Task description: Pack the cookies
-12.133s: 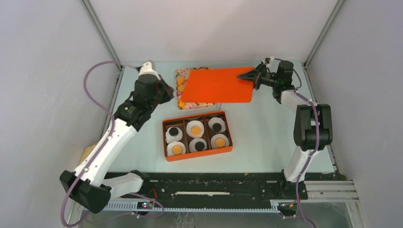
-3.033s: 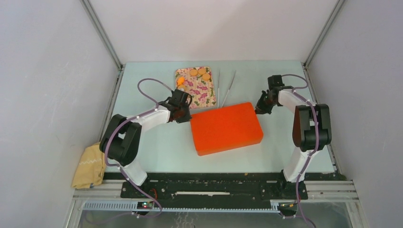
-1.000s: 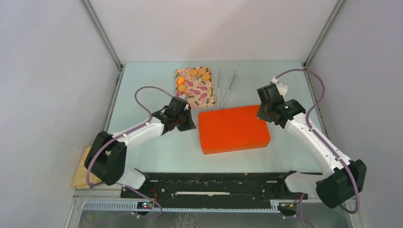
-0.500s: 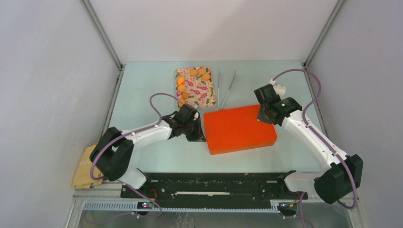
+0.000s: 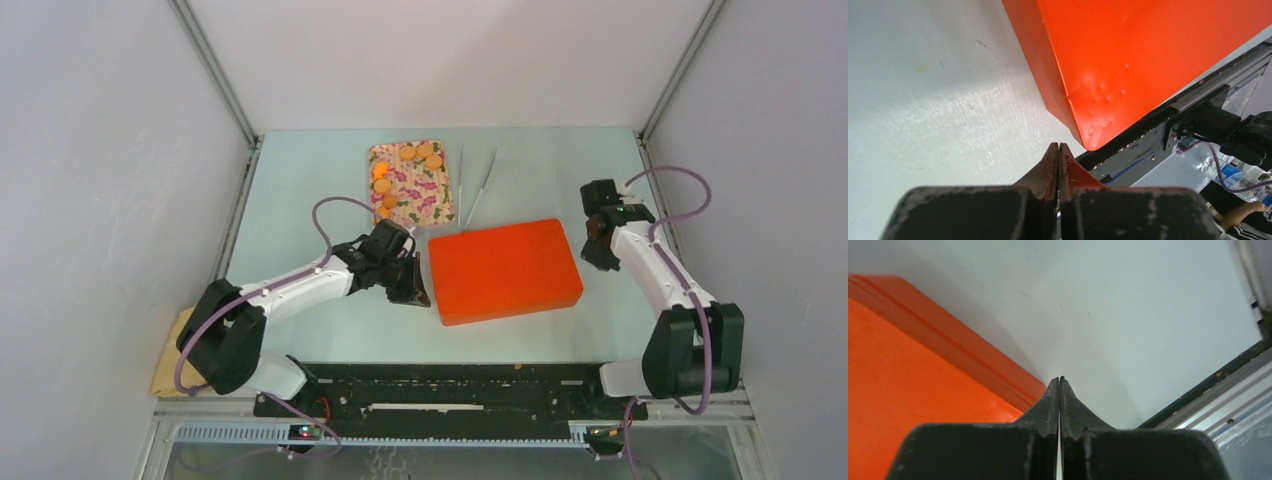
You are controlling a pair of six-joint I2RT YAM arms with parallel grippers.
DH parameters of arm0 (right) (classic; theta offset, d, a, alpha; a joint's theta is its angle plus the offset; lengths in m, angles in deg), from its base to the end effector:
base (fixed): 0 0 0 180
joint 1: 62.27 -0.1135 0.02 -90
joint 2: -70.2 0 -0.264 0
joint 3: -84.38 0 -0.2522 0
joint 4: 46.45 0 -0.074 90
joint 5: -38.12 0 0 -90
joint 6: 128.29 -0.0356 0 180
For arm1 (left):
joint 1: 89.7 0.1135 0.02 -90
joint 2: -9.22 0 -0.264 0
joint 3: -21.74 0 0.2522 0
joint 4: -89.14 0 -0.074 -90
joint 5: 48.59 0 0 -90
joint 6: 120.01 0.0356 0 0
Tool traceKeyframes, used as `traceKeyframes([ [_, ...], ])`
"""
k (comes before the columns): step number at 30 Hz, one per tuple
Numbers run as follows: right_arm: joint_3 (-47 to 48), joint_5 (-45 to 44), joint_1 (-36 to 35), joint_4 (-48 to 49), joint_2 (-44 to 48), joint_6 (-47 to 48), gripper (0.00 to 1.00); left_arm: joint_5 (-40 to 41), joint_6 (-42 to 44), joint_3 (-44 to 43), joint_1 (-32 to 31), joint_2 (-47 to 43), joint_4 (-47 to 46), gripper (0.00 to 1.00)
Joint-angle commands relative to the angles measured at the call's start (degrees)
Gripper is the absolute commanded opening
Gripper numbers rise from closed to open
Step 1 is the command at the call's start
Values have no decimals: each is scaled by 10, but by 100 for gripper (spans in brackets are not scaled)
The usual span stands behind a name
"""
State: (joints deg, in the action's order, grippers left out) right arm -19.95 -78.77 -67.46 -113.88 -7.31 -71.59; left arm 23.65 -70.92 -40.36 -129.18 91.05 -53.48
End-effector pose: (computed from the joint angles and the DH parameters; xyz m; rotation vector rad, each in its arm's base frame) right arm 0.2528 0.0068 0.2642 0.7467 2.5114 -0.4330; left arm 0.2080 -0.1854 0.1991 0.0932 2.7734 -0.8589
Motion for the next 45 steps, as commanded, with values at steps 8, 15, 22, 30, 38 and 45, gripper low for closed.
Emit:
traceKeyframes([
  [8,-71,164,11,106,-96,36,0,-102,-8,-5,-17,20,-72,0],
  [15,-80,252,-17,129,-97,34,0,-119,-22,1,-28,32,-102,0],
  [22,-92,241,-8,138,-100,31,0,-86,-11,-18,-22,-41,-65,0],
  [30,-95,224,1,146,-106,29,0,231,-17,-63,32,-222,178,0],
  [38,-96,261,20,159,-127,38,0,235,-53,55,33,-177,174,0],
  [45,-96,284,21,167,-138,40,0,197,-46,33,3,-84,99,0],
])
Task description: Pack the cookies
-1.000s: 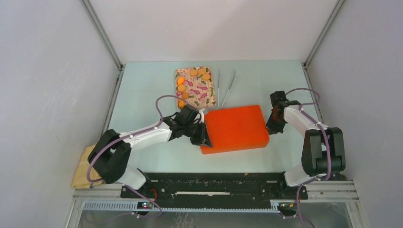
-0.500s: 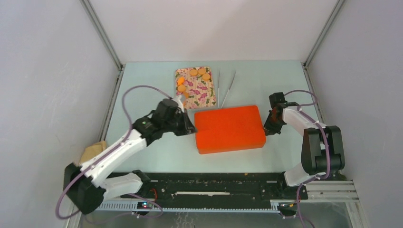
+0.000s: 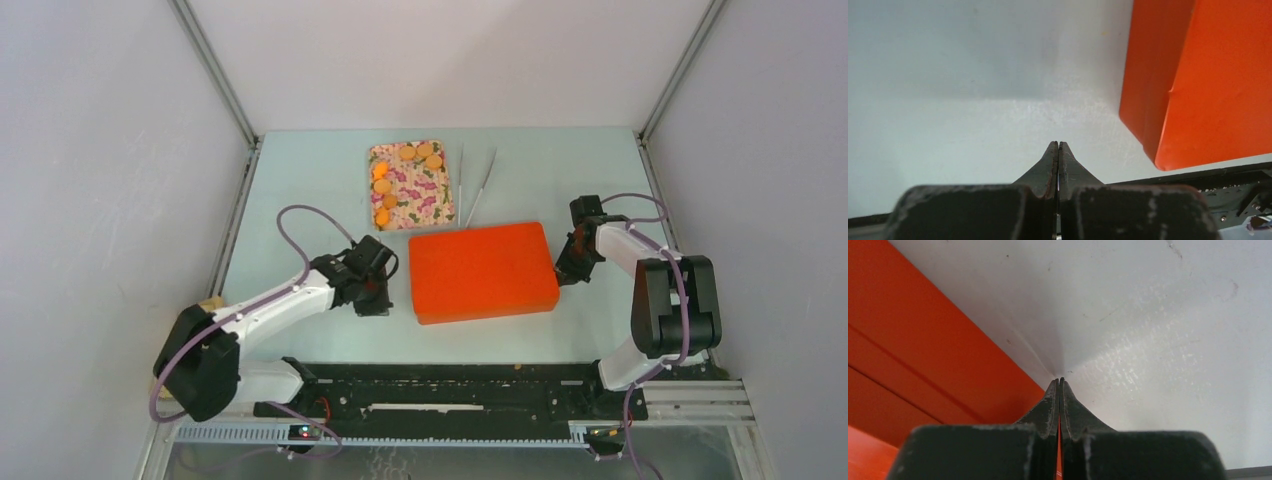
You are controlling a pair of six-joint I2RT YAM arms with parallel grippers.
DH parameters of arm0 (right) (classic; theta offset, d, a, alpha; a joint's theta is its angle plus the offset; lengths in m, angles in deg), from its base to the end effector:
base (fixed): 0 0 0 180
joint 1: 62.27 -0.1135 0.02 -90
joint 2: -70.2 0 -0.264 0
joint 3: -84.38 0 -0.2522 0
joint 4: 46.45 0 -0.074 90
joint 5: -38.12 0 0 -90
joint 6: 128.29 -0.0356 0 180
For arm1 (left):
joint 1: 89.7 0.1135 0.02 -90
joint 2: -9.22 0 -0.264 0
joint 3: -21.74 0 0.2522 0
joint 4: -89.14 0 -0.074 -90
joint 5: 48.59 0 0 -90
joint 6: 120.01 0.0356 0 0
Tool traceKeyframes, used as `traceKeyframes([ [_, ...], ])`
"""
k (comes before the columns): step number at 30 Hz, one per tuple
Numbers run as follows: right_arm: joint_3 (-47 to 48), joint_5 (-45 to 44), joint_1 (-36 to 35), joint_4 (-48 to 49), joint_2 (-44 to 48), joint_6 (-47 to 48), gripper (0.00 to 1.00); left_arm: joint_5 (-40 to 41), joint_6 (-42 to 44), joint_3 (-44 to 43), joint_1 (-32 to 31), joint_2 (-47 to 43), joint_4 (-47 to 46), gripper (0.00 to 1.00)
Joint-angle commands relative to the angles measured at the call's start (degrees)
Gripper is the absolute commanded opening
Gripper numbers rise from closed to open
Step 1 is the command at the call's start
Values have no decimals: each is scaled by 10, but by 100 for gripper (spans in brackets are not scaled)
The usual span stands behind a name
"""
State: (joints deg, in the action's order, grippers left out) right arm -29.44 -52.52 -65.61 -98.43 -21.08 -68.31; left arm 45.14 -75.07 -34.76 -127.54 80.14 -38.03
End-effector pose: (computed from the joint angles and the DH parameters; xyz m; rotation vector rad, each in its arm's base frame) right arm 0.2783 0.0158 0.1636 0.6758 2.8421 0.0793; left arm 0.1754 -0.1333 0.1992 -0.1936 2.7791 -0.3030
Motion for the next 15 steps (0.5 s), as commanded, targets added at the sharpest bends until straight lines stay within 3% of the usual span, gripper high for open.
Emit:
traceKeyframes([
  [1,-1,21,3,12,-2,8,0,-25,-2,-29,-17,38,-68,0],
  [9,0,42,-2,12,-1,10,0,-125,8,-82,-32,121,-156,0],
  [15,0,55,-5,14,4,6,0,-186,0,-84,-39,129,-205,0],
])
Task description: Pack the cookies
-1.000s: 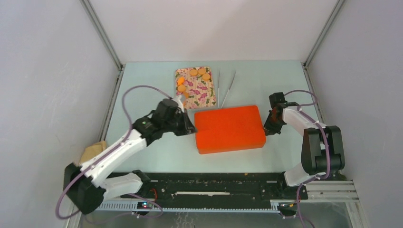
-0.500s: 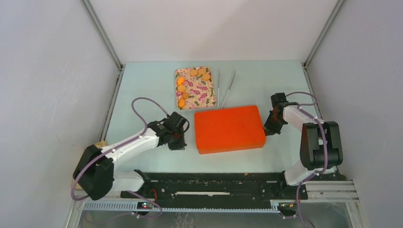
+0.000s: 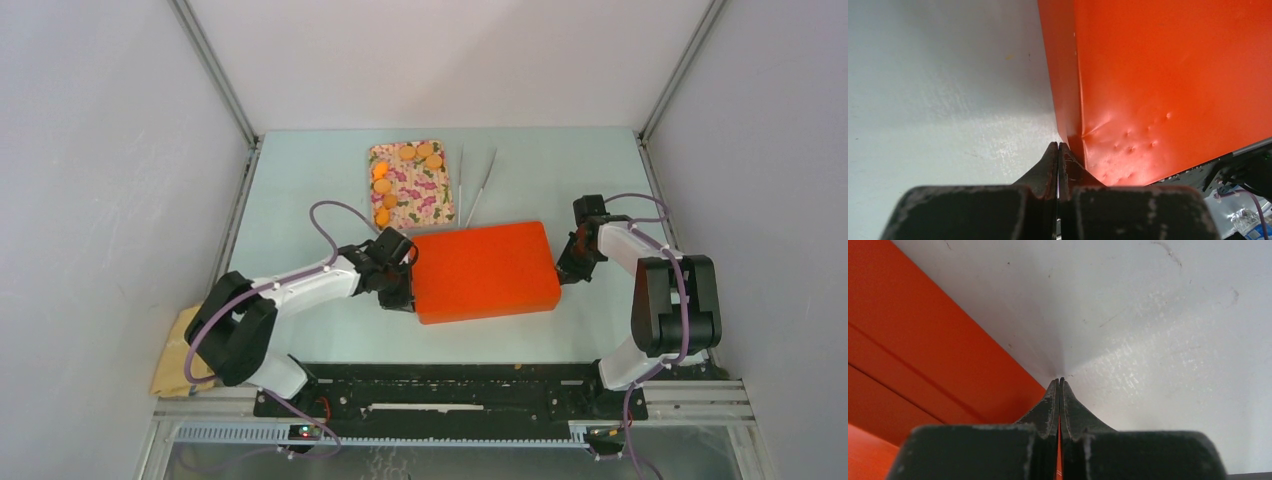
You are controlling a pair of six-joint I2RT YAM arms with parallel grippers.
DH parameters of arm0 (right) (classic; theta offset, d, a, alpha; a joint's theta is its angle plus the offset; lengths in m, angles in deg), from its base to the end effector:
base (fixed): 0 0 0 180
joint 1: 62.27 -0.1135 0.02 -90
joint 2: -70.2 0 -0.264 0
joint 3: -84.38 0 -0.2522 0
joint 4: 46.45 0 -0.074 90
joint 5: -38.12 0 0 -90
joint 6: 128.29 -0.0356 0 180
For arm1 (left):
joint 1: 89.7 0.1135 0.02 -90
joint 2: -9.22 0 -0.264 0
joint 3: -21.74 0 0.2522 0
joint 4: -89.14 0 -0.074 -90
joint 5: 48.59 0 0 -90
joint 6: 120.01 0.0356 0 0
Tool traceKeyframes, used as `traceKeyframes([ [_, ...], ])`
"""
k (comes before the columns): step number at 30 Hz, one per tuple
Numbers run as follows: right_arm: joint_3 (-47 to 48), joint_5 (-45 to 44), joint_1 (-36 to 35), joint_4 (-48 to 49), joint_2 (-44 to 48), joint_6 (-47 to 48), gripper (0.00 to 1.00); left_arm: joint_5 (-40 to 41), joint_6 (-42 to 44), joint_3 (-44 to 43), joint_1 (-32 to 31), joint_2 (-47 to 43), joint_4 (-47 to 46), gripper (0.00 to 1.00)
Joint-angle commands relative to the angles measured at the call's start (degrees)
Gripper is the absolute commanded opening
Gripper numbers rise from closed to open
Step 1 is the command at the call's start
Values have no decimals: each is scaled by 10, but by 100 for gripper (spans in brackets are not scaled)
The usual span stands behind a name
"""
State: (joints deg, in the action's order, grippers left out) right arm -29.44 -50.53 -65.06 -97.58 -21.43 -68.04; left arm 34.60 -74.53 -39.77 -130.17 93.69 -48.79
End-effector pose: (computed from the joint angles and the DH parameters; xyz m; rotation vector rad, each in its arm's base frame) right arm 0.2803 0.0145 0.1624 0.6769 2.8410 0.1293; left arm 0.2049 -0.1804 0.1788 -0.0631 2.8476 -0.5509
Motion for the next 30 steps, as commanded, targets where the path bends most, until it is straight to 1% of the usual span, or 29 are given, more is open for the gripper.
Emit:
traceKeyframes([
  [1,0,38,-11,7,6,3,0,-79,-5,-33,-13,-12,-94,0],
  [7,3,48,-38,14,0,-6,0,-95,-5,-30,-13,-33,-82,0],
  [12,5,75,-63,16,5,-15,0,-111,-9,-33,-13,-65,-82,0],
  [14,9,54,-63,9,9,-21,0,-116,-7,-37,-13,-66,-83,0],
  [18,17,-9,-41,-13,34,-41,0,-127,-7,-35,-13,-55,-92,0],
  [19,19,-48,-35,-20,46,-48,0,-130,-8,-33,-13,-53,-94,0],
  [24,51,-150,-4,-59,121,-60,0,-135,-7,-30,-14,-51,-100,0],
  [28,78,-207,-10,-87,184,-48,0,-136,-3,-31,-13,-47,-100,0],
  [30,91,-220,-21,-101,206,-37,0,-140,-3,-32,-13,-42,-103,0],
])
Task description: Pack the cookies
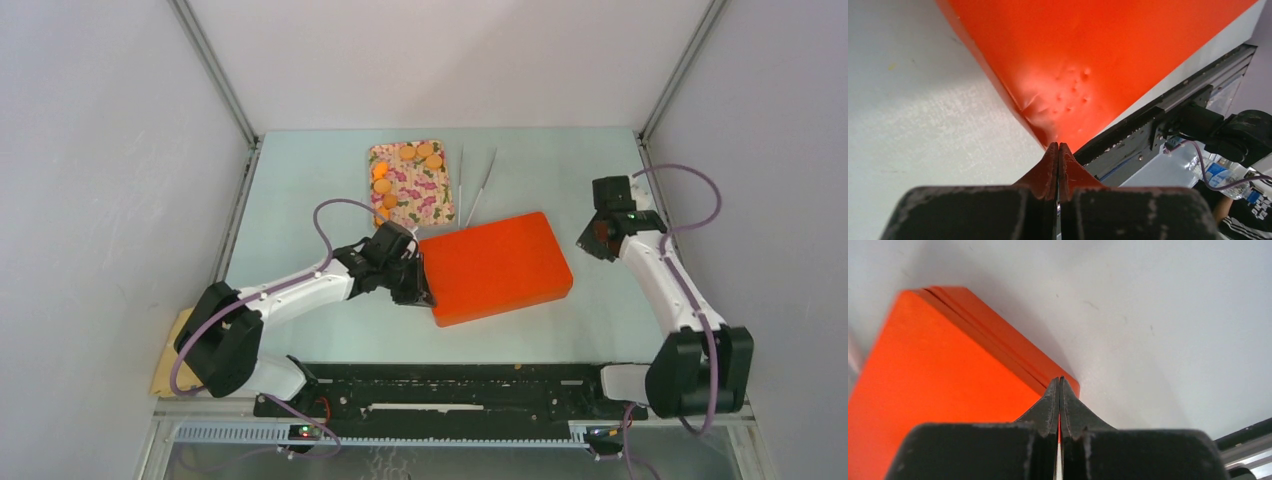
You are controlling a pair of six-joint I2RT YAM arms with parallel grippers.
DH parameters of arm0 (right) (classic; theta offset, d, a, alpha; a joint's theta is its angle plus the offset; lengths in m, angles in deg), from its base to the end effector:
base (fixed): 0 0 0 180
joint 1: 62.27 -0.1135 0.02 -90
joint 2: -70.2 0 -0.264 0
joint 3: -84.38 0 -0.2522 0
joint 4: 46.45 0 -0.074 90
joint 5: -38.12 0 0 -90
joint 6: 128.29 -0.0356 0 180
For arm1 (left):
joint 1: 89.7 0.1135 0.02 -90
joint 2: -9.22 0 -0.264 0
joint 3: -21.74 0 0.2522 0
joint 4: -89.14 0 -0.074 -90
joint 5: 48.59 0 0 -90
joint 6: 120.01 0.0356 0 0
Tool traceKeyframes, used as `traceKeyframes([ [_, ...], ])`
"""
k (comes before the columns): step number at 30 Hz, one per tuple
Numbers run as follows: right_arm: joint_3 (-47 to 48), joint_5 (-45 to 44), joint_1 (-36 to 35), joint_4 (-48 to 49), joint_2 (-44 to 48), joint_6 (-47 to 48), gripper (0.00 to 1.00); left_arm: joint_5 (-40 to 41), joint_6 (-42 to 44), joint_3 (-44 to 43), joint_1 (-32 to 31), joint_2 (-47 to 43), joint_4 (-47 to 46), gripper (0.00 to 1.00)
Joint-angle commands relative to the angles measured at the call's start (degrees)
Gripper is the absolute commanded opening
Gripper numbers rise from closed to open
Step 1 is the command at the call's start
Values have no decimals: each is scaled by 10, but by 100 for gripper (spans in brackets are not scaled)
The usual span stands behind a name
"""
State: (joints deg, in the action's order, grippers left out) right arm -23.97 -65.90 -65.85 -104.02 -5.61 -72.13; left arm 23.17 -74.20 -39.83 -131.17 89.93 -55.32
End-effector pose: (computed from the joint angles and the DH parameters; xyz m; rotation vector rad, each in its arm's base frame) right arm 0.2583 0.0075 0.2556 0.7555 2.4860 -0.0927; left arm 0.2009 -0.1924 0.2034 0.0753 2.7565 -0.9203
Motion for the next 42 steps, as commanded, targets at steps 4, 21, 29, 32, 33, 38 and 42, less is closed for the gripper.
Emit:
traceKeyframes([
  [4,48,-59,-45,-65,59,15,0,-41,-7,-35,-3,14,-48,0],
  [21,8,-6,-130,-68,-15,-2,0,-82,-6,-40,-3,54,-85,0],
  [29,18,-29,-134,-50,18,5,2,35,47,-78,-3,-31,-18,0],
  [32,33,-50,-137,-50,48,14,10,110,68,-97,-2,-75,10,1],
  [33,38,-53,-138,-49,57,19,14,135,74,-99,-3,-91,15,2],
  [38,45,-61,-143,-28,96,36,26,290,86,-85,-3,-170,27,6],
  [42,45,-56,-147,-10,112,40,27,387,93,-72,-3,-227,39,9],
])
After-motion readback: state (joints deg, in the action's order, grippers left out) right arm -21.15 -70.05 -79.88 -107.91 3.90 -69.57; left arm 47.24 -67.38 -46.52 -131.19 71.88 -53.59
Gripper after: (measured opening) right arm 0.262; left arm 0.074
